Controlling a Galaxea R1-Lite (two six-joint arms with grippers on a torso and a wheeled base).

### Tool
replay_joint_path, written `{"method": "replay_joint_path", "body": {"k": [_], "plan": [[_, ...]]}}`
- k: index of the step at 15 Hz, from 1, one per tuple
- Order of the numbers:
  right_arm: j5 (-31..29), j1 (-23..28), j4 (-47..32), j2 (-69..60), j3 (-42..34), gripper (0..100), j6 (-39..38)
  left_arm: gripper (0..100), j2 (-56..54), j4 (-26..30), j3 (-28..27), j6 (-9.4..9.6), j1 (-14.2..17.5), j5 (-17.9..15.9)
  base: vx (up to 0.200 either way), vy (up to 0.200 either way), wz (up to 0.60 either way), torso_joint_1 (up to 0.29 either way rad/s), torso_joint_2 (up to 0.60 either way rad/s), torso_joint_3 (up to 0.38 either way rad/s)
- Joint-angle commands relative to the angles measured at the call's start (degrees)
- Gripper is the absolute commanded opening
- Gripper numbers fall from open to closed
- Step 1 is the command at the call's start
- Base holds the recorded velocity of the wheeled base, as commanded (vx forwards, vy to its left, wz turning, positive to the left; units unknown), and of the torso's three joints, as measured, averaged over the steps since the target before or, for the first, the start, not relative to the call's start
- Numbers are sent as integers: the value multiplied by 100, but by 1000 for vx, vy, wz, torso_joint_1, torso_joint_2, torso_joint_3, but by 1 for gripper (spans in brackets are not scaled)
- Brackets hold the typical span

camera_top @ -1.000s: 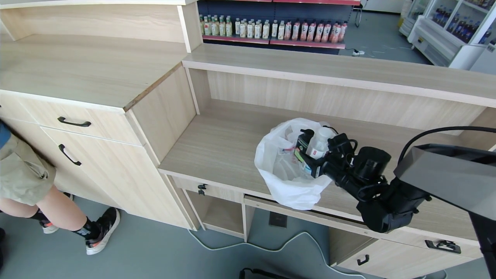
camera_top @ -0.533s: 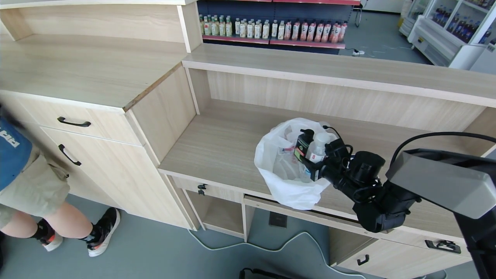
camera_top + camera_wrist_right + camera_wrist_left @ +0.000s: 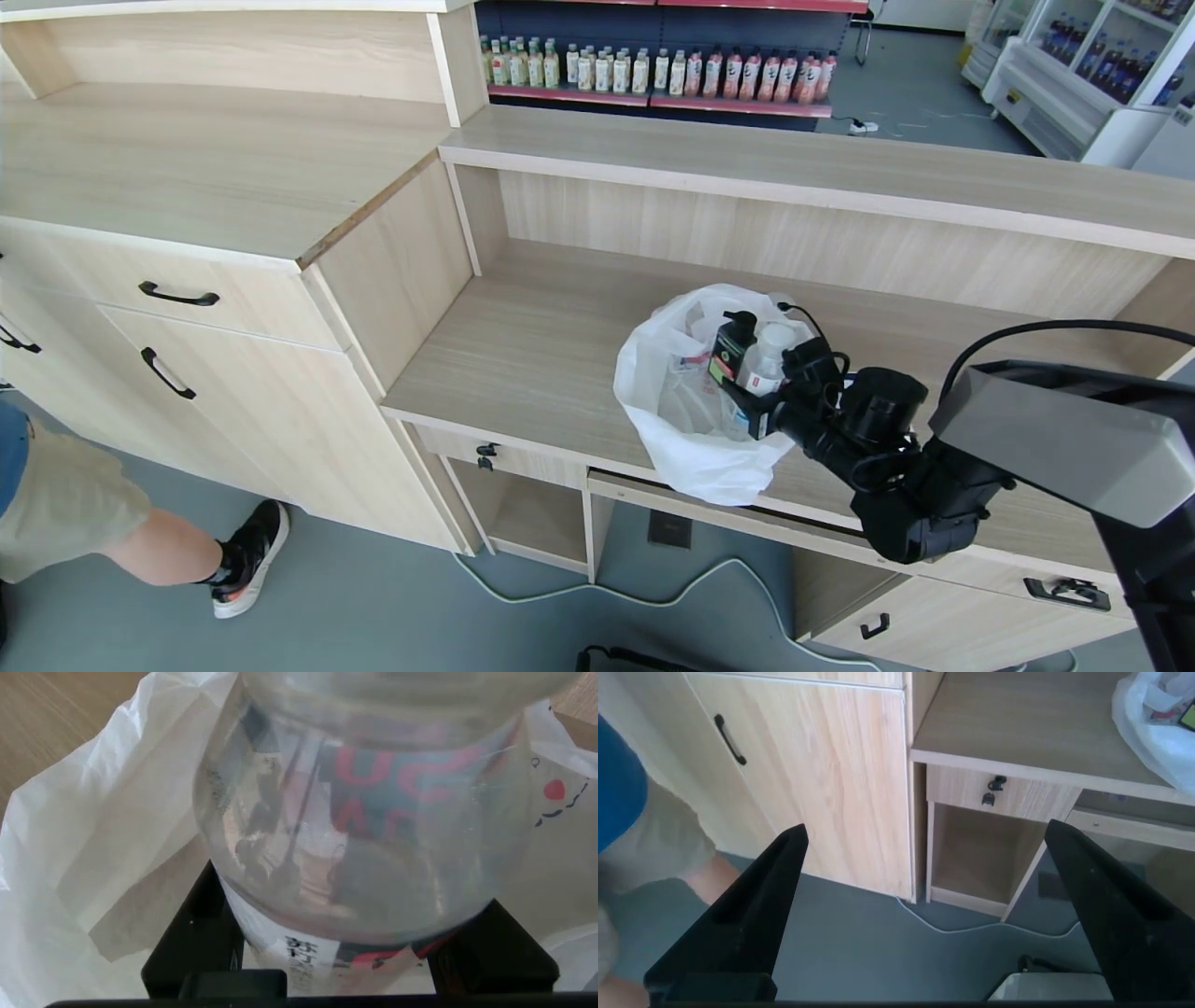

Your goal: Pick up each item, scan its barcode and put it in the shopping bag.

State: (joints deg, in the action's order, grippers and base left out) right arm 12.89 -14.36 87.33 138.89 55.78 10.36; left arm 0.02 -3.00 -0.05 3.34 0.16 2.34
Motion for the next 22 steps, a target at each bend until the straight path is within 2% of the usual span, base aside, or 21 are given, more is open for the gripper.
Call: {"method": "replay_joint_path", "body": {"k": [1, 2, 8, 10, 11, 13, 15, 16, 17, 19, 20, 22], "plan": [[3, -14, -23, -20, -50, 0, 1, 100, -2, -8, 5, 0, 2, 3, 0, 0, 0, 0, 0, 0], [3, -14, -15, -28, -59, 100, 1, 100, -2, 1, -4, 0, 2, 3, 0, 0, 0, 0, 0, 0], [12, 3, -305, -846, -200, 100, -52, 100, -2, 1, -4, 0, 2, 3, 0, 0, 0, 0, 0, 0], [12, 21, -639, -1769, -604, 100, -43, 100, -2, 1, 5, 0, 2, 3, 0, 0, 0, 0, 0, 0], [-14, 56, -814, -2375, -1034, 100, -17, 100, -2, 1, 5, 0, 2, 3, 0, 0, 0, 0, 0, 0], [-32, 302, -1184, -3623, -1905, 100, 185, 100, -2, 1, -4, 0, 2, 3, 0, 0, 0, 0, 0, 0], [-40, 917, -1438, -4678, -2678, 100, 897, 100, -2, 1, -4, 0, 2, 3, 0, 0, 0, 0, 0, 0], [12, 1111, -1509, -4915, -2819, 100, 1117, 100, -2, -8, -4, 0, 2, 3, 0, 0, -600, 12, 2, 2], [-32, 1445, -1843, -5399, -2942, 100, 1187, 100, -2, 1, -4, 0, 2, 3, 0, 0, -600, -51, 80, 51], [-243, 1823, -2722, -6058, -2704, 100, 1170, 100, -2, 1, -4, 0, 2, 3, 0, 0, -600, -115, 202, 90], [-410, 1946, -3170, -6436, -2555, 100, 1029, 100, -2, 1, -4, 0, 2, 3, 0, 0, 0, -17, 61, 17], [-445, 2201, -3504, -6910, -2502, 100, 528, 100, -2, 1, -4, 0, 2, 3, 0, 0, 0, 0, 0, 0]]}}
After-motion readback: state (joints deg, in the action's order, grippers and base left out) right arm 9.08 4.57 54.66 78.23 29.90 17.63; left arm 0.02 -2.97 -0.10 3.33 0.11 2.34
